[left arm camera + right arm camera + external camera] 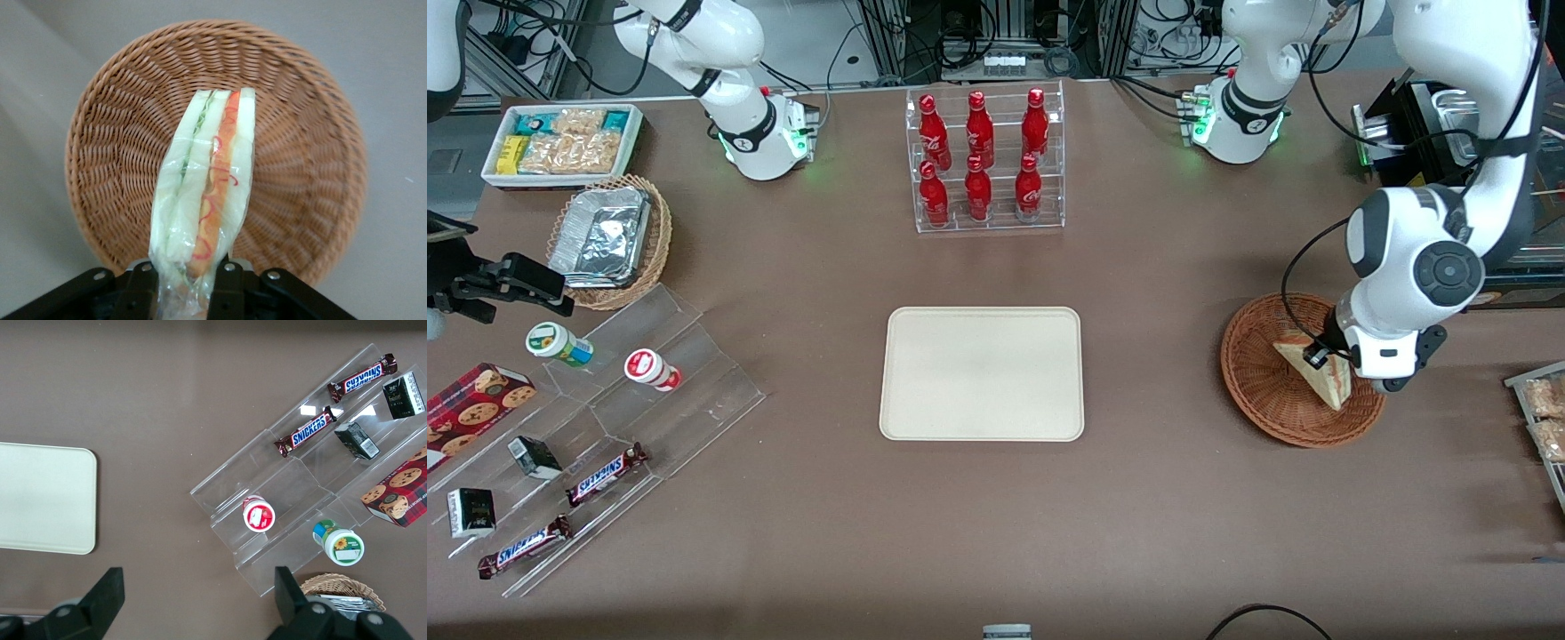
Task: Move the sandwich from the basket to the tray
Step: 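Lower the left gripper around the sandwich and close it, then lift the sandwich and carry it over the cream tray, then lower the sandwich onto the tray and open the left gripper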
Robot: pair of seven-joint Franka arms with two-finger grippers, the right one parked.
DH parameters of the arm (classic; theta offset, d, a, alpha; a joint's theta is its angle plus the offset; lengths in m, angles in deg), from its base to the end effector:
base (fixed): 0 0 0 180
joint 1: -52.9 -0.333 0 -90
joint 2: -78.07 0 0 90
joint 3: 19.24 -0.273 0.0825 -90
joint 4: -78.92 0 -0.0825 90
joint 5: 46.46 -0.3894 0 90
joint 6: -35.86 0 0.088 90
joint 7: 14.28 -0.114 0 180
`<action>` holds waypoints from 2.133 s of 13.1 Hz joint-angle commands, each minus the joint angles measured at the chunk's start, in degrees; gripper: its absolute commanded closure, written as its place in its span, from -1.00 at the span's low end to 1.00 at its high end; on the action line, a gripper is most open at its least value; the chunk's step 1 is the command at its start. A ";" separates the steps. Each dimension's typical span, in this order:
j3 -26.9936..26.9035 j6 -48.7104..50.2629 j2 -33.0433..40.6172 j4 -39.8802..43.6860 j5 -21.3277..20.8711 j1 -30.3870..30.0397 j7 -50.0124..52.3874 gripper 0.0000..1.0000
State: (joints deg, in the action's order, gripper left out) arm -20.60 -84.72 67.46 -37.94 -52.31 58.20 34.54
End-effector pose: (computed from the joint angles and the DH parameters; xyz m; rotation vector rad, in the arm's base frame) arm 0.5635 -0.0334 0.2913 -2.8108 -1.0675 0.1026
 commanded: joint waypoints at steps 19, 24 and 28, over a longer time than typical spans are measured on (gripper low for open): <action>0.66 -2.90 -18.82 25.01 4.36 36.79 2.42 0.99; 0.75 -8.09 -23.93 24.84 -0.47 38.47 5.05 0.98; 0.66 -9.93 -25.51 24.48 -0.57 38.91 5.41 0.87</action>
State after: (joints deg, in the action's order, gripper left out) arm -19.13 -94.55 43.27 -15.06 -51.75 95.96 38.41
